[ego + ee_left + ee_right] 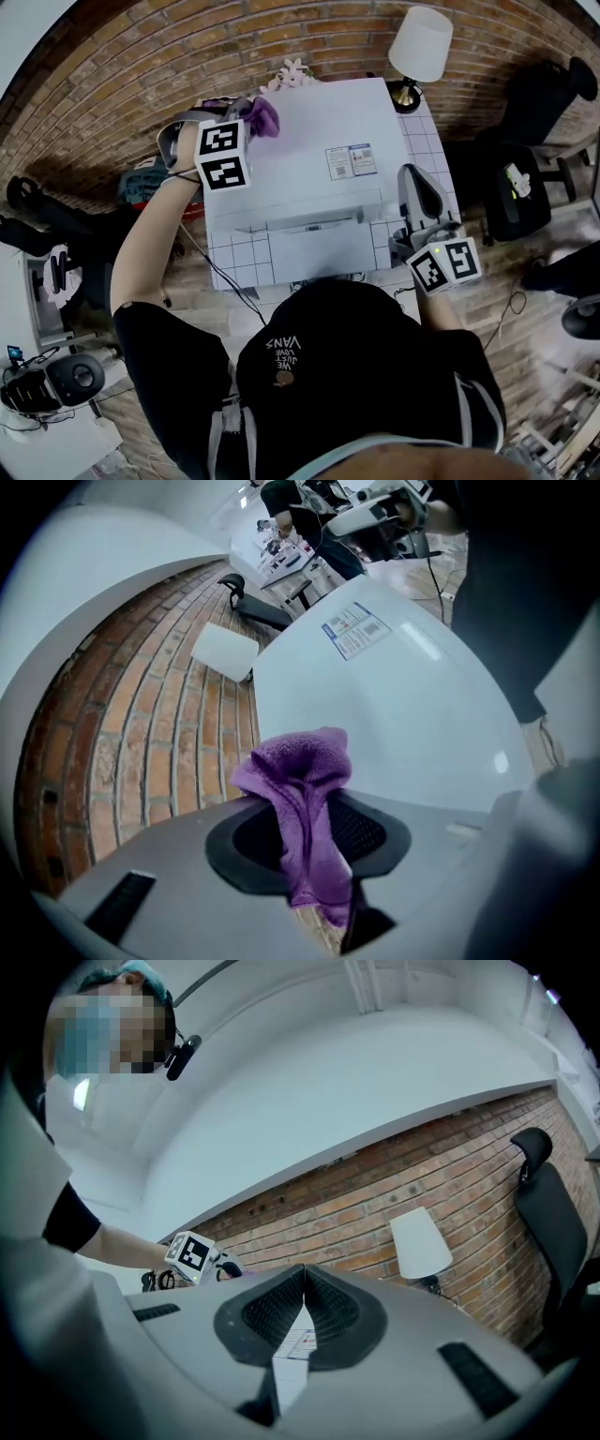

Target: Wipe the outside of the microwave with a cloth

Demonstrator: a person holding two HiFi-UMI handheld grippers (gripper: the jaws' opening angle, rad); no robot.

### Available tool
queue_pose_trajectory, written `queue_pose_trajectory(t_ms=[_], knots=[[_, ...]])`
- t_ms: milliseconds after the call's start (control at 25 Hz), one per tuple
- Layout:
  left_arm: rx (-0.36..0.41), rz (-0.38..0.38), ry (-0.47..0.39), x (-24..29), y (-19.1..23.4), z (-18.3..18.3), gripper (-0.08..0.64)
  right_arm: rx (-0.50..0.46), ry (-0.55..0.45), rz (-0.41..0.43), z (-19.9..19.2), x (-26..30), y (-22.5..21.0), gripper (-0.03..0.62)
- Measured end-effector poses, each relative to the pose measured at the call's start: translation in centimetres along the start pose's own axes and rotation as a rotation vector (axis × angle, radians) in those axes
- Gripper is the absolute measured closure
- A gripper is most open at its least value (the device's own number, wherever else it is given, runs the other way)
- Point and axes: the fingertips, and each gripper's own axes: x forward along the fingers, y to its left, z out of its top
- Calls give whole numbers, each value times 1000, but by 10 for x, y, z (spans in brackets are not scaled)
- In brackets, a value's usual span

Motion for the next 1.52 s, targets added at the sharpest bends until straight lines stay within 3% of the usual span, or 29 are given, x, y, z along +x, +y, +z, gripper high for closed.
queue_pose_trajectory(t_ms=[280,400,560,800,1200,1520], knots=[[-84,-36,73,-25,-52,-90,430,15,20,49,-19,15,46,592],[-99,-46,82,-25,-63,-103,430,20,24,45,-23,14,52,592],[-74,-57,63,-18,-67,-94,430,19,18,30,-23,11,52,592],[16,-62,5,-7,-48,-38,430,13,10,4,-15,-1,36,592],[204,-73,-140,26,-15,121,430,6,-11,-73,4,-33,-27,592],[300,-69,-237,43,3,227,430,-2,-18,-131,15,-56,-75,592]])
